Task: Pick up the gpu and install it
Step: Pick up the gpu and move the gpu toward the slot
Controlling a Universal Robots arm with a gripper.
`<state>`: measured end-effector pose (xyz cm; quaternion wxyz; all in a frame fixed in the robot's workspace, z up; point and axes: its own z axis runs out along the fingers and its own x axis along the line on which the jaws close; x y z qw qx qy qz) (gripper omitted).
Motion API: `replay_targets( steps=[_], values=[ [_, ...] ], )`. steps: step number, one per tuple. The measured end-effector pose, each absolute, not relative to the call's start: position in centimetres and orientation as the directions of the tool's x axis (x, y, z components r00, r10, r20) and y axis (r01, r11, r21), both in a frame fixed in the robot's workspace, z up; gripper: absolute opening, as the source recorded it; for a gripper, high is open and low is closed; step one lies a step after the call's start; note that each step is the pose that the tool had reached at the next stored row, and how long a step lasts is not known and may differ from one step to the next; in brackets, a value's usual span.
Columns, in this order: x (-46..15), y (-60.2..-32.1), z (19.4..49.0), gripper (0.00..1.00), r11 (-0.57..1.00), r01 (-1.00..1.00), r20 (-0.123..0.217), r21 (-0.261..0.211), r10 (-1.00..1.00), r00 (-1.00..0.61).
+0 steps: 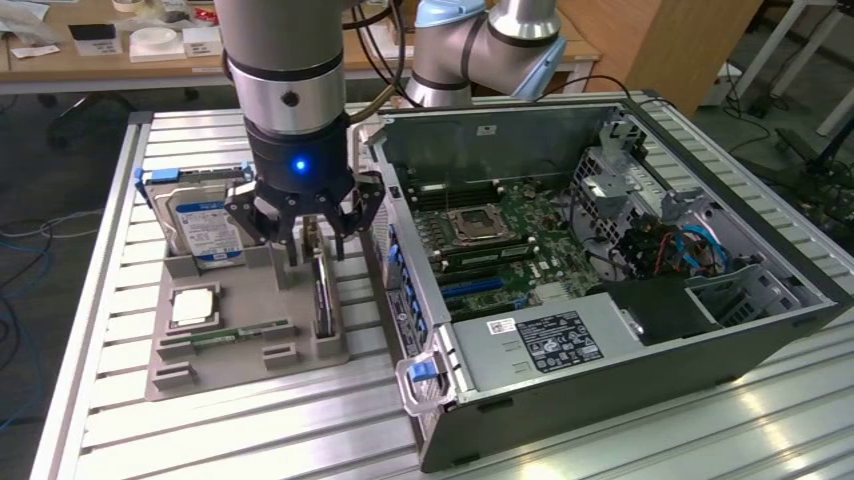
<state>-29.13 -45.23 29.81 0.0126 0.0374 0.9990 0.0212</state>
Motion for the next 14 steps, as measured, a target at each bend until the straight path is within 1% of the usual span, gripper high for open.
replay_targets(
  steps=[14],
  values=[
    [-29.14,-45.59,29.24,0.53,0.996,0.074,-0.023,0.043,0.075,-0.997]
  ],
)
